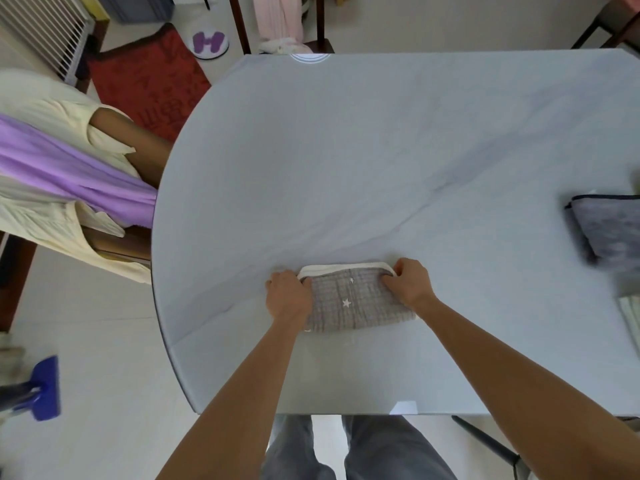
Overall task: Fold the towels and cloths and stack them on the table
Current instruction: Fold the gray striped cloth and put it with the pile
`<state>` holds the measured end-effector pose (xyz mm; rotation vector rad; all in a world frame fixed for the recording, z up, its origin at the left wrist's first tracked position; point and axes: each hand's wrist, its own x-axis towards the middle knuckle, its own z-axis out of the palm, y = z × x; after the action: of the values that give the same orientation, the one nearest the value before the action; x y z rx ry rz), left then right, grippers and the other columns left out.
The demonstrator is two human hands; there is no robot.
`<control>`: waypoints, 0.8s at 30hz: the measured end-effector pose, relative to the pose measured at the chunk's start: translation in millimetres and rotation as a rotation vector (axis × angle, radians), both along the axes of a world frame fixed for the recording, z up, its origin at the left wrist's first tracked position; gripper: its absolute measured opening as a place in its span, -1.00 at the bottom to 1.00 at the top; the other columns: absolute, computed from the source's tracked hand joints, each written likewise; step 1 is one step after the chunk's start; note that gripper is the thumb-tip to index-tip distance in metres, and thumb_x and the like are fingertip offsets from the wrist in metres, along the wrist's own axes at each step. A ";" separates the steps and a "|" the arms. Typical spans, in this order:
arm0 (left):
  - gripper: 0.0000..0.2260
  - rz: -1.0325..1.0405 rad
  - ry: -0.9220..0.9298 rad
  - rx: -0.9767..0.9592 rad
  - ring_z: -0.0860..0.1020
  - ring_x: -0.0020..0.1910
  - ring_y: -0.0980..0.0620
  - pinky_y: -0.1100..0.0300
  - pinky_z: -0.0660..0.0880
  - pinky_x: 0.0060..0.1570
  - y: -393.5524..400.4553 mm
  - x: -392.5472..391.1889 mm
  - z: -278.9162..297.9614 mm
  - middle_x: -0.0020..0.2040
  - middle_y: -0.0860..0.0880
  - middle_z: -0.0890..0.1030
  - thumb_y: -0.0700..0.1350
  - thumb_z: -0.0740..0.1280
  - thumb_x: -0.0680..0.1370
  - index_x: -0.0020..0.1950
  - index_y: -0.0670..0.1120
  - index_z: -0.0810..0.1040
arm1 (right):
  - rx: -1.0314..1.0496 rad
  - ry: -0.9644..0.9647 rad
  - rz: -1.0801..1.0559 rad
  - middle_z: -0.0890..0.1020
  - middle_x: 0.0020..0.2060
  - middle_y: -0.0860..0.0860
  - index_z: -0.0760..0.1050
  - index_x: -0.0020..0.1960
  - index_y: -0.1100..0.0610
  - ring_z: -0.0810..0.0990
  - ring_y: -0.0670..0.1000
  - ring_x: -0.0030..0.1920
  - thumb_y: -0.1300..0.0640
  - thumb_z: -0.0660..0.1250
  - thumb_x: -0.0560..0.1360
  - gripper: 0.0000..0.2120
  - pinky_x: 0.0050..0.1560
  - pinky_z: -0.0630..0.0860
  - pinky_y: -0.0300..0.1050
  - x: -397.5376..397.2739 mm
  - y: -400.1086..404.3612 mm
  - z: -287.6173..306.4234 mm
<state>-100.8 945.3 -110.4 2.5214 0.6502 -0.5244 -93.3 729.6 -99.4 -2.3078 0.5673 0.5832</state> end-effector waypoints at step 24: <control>-0.87 0.122 -0.429 -0.360 0.52 -0.21 -0.02 0.15 0.46 -0.16 -6.2 -32.6 -7.1 -0.19 -0.03 0.55 -0.16 0.29 0.59 0.05 -0.22 0.48 | 0.108 -0.221 -0.269 0.42 -0.34 0.01 0.24 -0.08 0.20 0.42 0.07 -0.30 0.01 -0.03 0.66 -0.72 -0.26 0.38 0.00 -56.5 6.1 -2.7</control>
<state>-133.4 939.1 -117.5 2.1392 0.4893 -0.0408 -149.8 735.6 -102.2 -2.1131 0.7051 0.2216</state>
